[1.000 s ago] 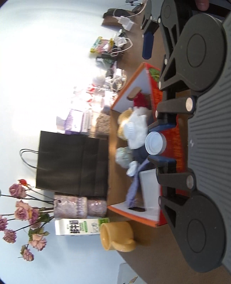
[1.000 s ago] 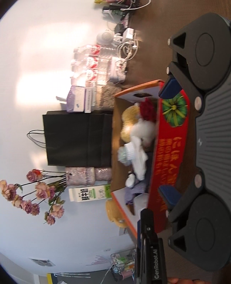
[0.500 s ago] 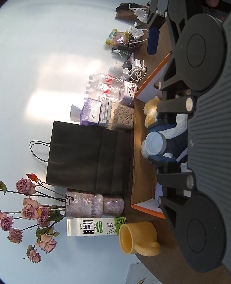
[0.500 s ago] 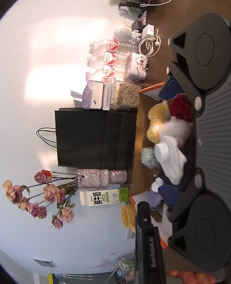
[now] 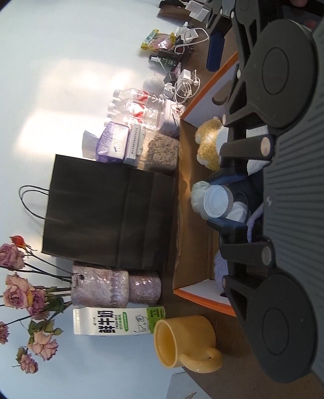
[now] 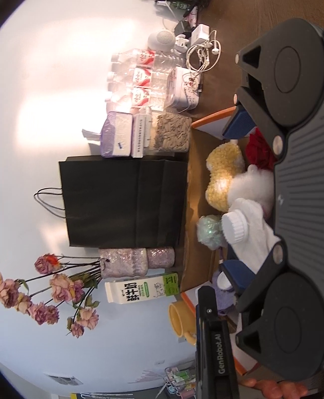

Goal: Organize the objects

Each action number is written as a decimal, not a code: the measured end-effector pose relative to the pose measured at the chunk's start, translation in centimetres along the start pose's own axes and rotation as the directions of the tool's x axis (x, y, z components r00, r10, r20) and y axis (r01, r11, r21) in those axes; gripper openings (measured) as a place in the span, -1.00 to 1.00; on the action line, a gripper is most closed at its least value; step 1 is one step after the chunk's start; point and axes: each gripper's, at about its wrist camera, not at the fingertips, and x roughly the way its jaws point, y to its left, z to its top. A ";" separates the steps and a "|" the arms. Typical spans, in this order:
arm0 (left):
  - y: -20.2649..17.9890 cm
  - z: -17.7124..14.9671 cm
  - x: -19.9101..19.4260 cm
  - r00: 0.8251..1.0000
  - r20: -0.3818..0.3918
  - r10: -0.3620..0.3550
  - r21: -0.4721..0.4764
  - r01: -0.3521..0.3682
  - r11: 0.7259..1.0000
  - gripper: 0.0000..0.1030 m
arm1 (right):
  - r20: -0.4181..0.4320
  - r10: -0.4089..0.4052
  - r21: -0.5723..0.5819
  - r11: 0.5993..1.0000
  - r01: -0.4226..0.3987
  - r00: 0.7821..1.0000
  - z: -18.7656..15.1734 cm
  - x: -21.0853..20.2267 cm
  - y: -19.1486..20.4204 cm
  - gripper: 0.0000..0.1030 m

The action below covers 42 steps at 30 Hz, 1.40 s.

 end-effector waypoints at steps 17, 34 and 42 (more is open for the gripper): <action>0.0 -0.3 -6.3 0.994 0.063 0.091 0.034 -0.093 0.995 1.00 | 0.037 0.016 -0.001 1.000 -0.016 0.999 0.0 -4.2 0.5 1.00; -2.2 -7.3 -17.9 0.989 -0.049 0.141 0.039 -0.139 0.990 1.00 | -0.027 0.029 0.041 0.999 -0.027 0.999 -5.3 -16.5 2.2 1.00; -2.2 -8.8 -19.9 0.987 -0.068 0.146 0.032 -0.144 0.989 1.00 | -0.049 0.037 0.046 0.998 -0.035 0.998 -7.0 -18.7 3.0 1.00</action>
